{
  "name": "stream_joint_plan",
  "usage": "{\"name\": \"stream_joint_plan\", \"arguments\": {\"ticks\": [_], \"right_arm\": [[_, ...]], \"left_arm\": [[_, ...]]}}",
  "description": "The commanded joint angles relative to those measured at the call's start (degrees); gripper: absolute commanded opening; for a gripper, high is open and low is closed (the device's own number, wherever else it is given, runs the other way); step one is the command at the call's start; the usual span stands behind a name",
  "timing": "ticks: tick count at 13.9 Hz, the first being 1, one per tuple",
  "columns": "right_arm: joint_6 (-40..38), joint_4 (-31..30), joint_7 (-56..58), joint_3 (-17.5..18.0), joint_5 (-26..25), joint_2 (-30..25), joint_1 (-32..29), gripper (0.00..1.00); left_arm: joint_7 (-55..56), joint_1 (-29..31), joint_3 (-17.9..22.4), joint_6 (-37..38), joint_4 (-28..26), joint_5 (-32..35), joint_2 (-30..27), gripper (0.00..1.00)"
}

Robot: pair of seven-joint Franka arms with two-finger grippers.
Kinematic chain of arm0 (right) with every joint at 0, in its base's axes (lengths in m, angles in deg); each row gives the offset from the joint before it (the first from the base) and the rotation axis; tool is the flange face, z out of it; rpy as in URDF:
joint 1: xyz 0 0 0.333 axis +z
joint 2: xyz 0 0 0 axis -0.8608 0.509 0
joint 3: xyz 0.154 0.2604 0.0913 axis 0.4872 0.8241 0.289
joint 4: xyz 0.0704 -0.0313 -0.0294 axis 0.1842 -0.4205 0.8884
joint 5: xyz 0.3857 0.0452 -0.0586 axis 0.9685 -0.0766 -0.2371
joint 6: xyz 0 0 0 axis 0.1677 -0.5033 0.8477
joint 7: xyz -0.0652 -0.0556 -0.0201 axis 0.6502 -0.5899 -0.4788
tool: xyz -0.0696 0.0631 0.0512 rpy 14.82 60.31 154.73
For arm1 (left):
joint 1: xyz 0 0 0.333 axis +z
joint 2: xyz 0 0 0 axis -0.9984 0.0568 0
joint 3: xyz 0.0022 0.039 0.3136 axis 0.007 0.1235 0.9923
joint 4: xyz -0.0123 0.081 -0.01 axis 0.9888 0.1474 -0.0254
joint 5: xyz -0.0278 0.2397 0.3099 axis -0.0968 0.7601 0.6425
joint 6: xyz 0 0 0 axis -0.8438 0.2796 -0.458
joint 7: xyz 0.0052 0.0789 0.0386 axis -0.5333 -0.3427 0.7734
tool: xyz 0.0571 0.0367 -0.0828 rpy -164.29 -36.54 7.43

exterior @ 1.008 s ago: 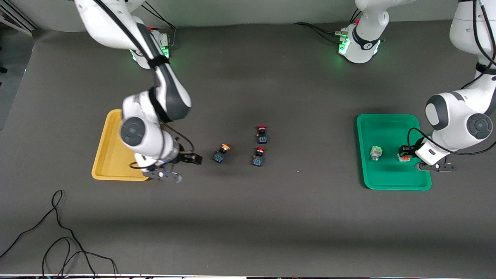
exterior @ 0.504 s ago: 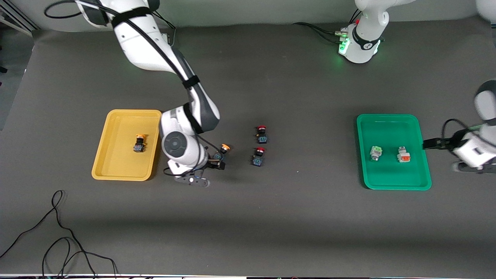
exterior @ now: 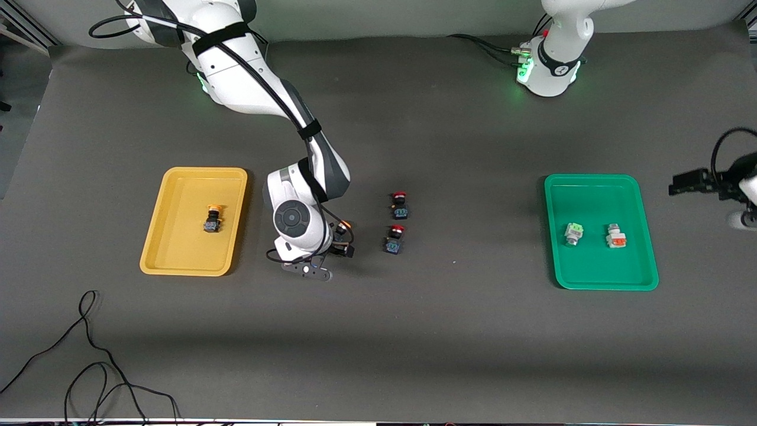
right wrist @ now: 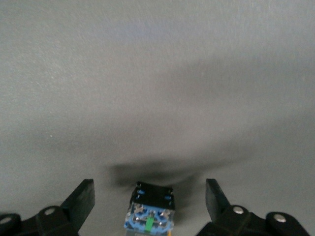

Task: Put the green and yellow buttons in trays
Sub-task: 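Place the orange-top button in the green tray while the right gripper reaches another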

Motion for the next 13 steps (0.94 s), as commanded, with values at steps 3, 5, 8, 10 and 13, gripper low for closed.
{"name": "stream_joint_plan", "arguments": {"ticks": [3, 5, 8, 10, 13], "right_arm": [[-0.6, -0.8, -5.7, 0.6, 1.4, 0.3, 2.3, 1.00], [-1.2, -1.4, -5.8, 0.5, 1.4, 0.3, 2.7, 1.00], [-1.2, -1.4, -5.7, 0.5, 0.8, 0.0, 3.2, 0.26], [-1.4, -1.2, -4.8, 0.4, 0.3, -0.4, 3.2, 0.00], [-5.2, -1.1, -1.3, -0.3, -1.4, -2.6, 2.7, 0.00]], "left_arm": [[9.6, -7.7, 0.2, 1.6, -0.4, -1.1, -4.2, 1.00], [12.7, -10.2, 0.5, 1.6, 0.2, -1.1, -4.3, 1.00], [13.3, -13.7, 3.2, 2.1, 0.8, -1.2, -4.3, 1.00], [13.0, -13.6, 3.4, 2.1, 0.8, -1.2, -4.4, 1.00], [12.6, -13.4, 3.4, 2.1, 0.8, -1.2, -4.4, 1.00]]}}
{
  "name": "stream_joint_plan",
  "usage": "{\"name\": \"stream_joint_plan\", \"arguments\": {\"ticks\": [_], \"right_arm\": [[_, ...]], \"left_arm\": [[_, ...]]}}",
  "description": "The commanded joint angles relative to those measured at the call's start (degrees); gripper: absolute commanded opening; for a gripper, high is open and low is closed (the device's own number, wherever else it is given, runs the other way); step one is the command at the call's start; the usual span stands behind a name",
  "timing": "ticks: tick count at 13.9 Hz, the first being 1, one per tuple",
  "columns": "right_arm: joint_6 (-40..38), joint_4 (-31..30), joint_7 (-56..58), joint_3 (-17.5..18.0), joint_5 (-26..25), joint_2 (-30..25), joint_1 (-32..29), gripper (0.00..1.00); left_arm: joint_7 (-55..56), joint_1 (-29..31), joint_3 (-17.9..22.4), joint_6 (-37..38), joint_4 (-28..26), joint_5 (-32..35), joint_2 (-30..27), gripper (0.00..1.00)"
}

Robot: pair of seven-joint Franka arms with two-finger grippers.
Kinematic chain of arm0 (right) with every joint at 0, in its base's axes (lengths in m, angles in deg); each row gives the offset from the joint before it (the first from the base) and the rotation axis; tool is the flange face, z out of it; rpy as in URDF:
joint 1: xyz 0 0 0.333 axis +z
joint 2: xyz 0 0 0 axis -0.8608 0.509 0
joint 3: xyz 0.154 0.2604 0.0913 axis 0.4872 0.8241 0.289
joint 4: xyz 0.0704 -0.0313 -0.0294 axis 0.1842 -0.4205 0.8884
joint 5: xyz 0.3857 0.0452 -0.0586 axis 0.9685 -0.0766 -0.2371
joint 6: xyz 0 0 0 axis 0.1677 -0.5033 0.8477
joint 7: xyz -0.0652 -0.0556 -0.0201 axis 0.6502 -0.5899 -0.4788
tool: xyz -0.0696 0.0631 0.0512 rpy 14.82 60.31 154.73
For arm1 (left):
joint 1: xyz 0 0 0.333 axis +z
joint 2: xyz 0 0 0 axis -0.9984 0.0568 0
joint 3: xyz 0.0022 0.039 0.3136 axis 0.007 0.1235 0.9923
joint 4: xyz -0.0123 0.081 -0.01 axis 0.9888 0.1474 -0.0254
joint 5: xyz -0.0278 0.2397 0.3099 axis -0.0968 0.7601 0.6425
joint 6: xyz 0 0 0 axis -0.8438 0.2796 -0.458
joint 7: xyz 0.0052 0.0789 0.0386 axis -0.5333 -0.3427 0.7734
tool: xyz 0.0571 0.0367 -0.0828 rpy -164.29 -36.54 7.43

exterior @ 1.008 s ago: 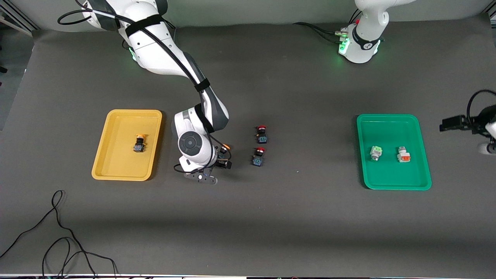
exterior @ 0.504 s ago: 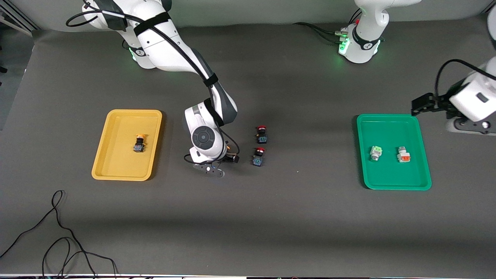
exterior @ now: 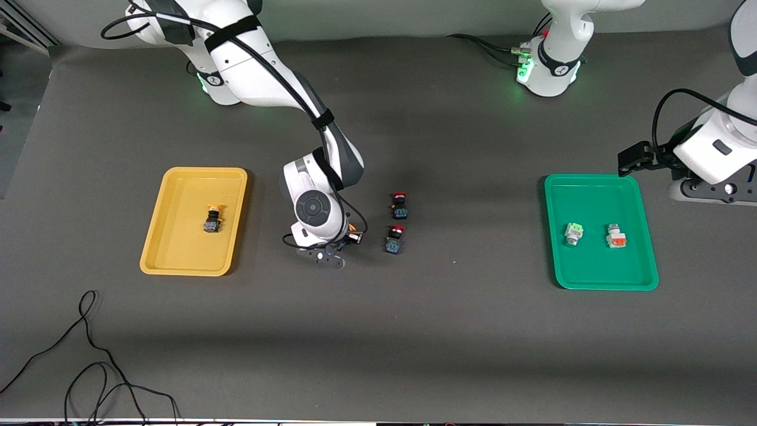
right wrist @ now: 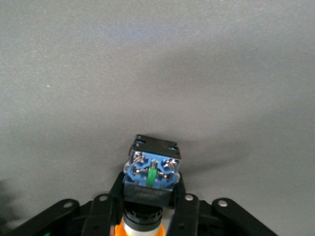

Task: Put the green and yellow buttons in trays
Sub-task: 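Lower the second blue button into the yellow tray with the right gripper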

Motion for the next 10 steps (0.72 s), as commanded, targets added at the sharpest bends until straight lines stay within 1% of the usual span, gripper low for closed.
{"name": "stream_joint_plan", "arguments": {"ticks": [1, 2, 4, 7, 10], "right_arm": [[-3.6, -0.3, 2.4, -1.8, -1.0, -3.4, 0.1, 0.00], [-5.0, -0.2, 2.6, -2.9, -1.0, -5.0, 0.0, 0.00], [-12.0, -0.3, 5.1, -5.1, -1.3, -9.2, 0.0, 0.00], [-23.1, -0.7, 14.1, -11.6, -1.5, -15.6, 0.1, 0.00], [-30.0, -1.3, 26.9, -19.5, -1.6, -19.7, 0.2, 0.00]], "left_arm": [[0.0, -1.0, 1.0, 1.0, 0.6, -0.4, -0.6, 1.00], [0.0, -1.0, 1.0, 1.0, 0.6, -0.3, -0.8, 1.00], [0.0, -0.9, 1.1, 1.0, 0.6, 0.0, -0.8, 1.00], [0.0, -0.9, 1.1, 0.9, 0.6, 0.0, -0.8, 1.00], [0.0, -0.9, 1.1, 0.8, 0.6, 0.0, -0.8, 1.00]]}}
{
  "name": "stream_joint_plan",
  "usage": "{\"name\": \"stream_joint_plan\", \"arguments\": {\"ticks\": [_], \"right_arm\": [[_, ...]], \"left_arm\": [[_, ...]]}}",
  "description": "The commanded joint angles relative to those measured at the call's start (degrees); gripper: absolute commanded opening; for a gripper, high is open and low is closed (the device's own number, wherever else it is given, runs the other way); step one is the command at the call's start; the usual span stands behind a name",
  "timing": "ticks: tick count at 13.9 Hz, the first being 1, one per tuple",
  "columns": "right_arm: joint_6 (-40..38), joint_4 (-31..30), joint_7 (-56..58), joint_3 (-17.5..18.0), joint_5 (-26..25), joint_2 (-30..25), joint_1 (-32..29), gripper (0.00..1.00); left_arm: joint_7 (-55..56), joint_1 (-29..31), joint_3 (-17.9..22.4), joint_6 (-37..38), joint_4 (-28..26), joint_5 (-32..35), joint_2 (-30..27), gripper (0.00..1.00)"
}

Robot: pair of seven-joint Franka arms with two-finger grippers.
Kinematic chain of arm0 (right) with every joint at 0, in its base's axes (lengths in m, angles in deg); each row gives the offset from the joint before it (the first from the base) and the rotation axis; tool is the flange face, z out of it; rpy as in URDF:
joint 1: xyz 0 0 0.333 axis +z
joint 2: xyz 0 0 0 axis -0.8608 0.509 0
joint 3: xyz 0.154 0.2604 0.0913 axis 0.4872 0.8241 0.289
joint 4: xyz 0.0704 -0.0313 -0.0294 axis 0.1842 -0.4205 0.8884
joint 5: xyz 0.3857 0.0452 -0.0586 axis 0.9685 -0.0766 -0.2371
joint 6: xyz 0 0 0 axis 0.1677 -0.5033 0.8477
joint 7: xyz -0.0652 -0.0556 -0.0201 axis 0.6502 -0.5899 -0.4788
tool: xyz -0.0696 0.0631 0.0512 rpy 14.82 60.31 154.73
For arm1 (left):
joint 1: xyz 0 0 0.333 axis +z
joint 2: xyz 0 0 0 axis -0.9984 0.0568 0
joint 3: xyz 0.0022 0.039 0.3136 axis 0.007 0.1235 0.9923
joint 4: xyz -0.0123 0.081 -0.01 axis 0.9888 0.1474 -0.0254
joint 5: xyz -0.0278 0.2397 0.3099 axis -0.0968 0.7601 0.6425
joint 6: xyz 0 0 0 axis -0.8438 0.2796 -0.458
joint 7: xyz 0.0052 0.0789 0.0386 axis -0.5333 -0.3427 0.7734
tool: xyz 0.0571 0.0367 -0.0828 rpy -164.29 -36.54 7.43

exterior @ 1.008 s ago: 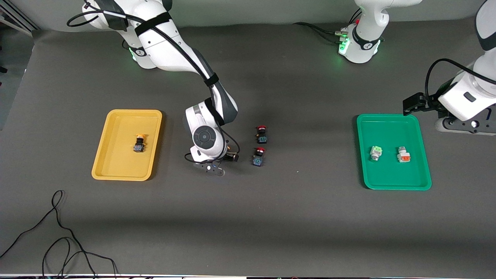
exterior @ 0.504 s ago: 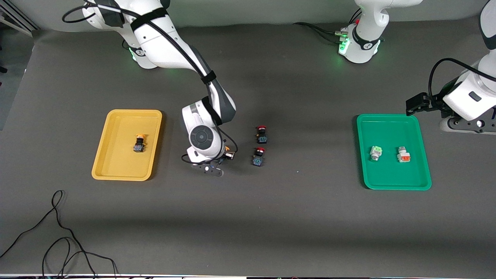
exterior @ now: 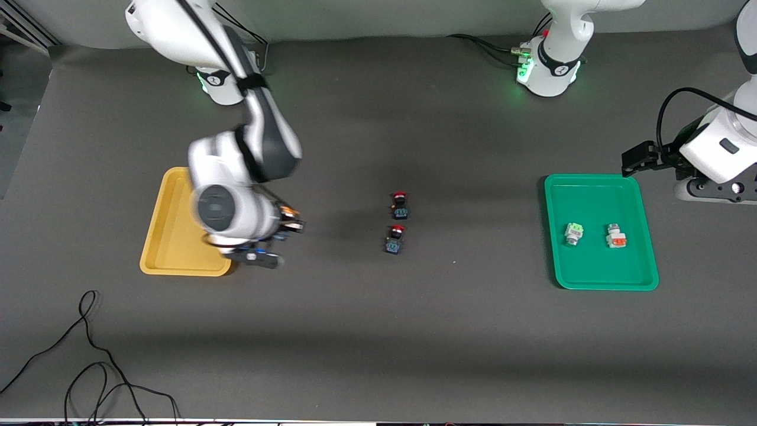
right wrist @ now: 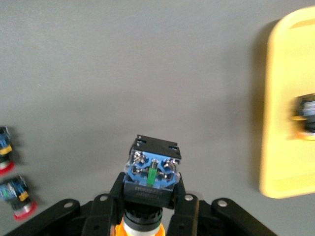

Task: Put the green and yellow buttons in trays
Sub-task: 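Lower the second blue button into the yellow tray with the right gripper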

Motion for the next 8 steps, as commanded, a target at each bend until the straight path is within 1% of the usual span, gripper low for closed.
{"name": "stream_joint_plan", "arguments": {"ticks": [1, 2, 3, 6, 7, 8], "right_arm": [[-3.2, -3.5, 13.1, -6.1, -2.7, -3.7, 1.0, 0.00], [-3.0, -5.7, 17.8, -8.1, -5.5, -4.3, 1.1, 0.00], [-2.2, -7.9, 21.1, -8.9, -6.5, -5.0, 1.0, 0.00], [3.7, -14.9, 31.9, -13.3, -6.6, -7.2, 1.0, 0.00], [6.2, -17.2, 36.0, -15.5, -6.5, -7.3, 1.0, 0.00], [9.0, -19.8, 38.8, -16.6, -6.5, -7.3, 1.0, 0.00]], "left_arm": [[0.0, -0.9, 0.8, 0.8, 0.2, 0.0, -0.7, 1.00], [0.0, -0.9, 0.8, 0.9, 0.2, 0.0, -0.7, 1.00], [0.0, -0.9, 0.8, 0.9, 0.2, 0.0, -0.7, 1.00], [0.0, -0.9, 0.8, 0.9, 0.1, 0.0, -0.7, 1.00], [0.0, -0.9, 0.8, 0.9, 0.1, 0.0, -0.7, 1.00], [0.0, -0.9, 0.8, 0.9, 0.1, 0.0, -0.7, 1.00]]}}
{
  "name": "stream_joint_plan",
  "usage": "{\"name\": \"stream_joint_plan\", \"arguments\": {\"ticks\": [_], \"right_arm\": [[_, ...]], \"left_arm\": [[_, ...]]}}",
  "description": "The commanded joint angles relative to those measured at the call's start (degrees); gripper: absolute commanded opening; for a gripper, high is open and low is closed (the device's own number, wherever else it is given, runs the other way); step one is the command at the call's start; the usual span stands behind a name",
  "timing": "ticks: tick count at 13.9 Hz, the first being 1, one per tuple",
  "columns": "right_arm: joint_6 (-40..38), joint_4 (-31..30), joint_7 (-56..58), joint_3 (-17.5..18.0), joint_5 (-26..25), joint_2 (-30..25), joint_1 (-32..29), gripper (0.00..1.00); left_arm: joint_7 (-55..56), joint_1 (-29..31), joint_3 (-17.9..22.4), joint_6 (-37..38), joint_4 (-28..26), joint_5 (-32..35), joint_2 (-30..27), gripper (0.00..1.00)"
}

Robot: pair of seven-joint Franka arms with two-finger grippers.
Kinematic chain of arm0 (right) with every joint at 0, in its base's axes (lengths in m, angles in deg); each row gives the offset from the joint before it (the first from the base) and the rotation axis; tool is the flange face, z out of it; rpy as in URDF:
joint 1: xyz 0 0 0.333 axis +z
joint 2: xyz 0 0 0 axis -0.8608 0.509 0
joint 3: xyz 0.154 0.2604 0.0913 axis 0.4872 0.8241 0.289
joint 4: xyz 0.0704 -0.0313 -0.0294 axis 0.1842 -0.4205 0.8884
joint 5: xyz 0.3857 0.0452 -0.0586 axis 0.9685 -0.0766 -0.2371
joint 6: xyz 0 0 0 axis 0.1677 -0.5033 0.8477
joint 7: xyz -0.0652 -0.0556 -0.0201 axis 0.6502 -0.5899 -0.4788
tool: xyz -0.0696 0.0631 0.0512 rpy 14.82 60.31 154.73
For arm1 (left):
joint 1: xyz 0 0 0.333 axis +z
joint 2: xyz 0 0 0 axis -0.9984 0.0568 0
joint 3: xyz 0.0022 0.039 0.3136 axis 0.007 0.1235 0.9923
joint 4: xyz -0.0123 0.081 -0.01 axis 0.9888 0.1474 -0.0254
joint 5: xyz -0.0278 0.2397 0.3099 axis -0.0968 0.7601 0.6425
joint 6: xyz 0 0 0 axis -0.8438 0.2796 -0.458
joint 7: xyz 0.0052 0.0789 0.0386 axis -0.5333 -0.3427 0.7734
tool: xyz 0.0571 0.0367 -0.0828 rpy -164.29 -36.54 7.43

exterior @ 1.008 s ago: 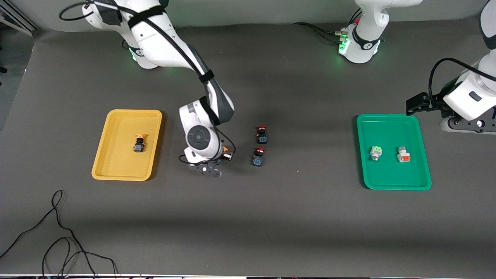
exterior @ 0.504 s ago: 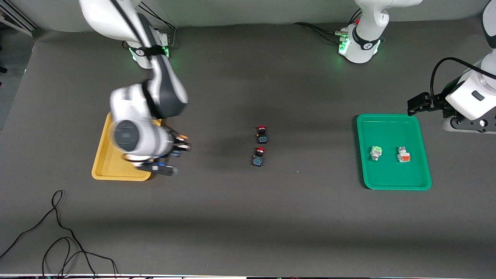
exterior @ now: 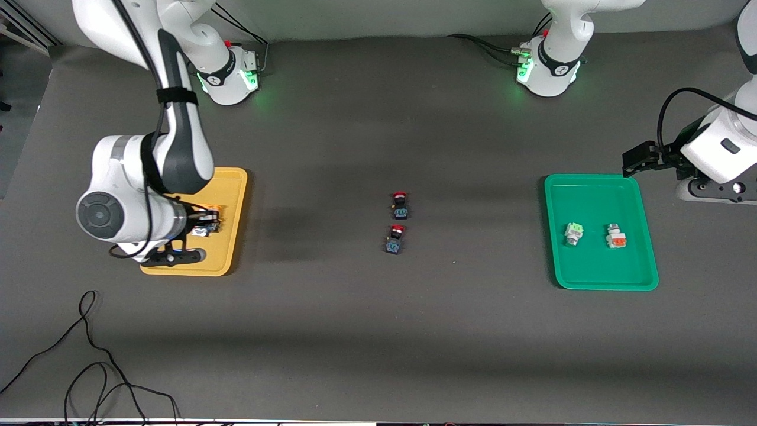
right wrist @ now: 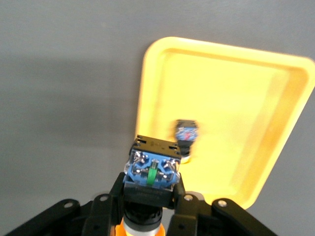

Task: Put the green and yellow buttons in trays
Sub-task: 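Lower the second blue button into the yellow tray with the right gripper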

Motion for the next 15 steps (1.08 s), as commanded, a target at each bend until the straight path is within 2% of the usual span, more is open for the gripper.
{"name": "stream_joint_plan", "arguments": {"ticks": [1, 5, 13, 15], "right_arm": [[7.6, -9.1, 7.2, -3.1, -0.8, -3.4, 1.1, 0.00], [24.8, -23.1, 13.3, -3.3, -0.8, -5.7, 0.7, 0.00], [35.3, -27.8, 18.3, -3.2, 0.0, -1.9, -1.9, 0.00], [36.9, -28.3, 18.4, -2.7, 2.8, -0.4, -1.8, 0.00]], "left_arm": [[0.0, -0.9, 0.7, 1.0, 0.1, 0.0, -0.7, 1.00], [0.0, -0.9, 0.7, 1.0, 0.1, 0.0, -0.7, 1.00], [0.0, -0.9, 0.7, 1.0, 0.0, 0.0, -0.7, 1.00], [0.0, -0.9, 0.7, 1.1, 0.0, 0.0, -0.7, 1.00]]}}
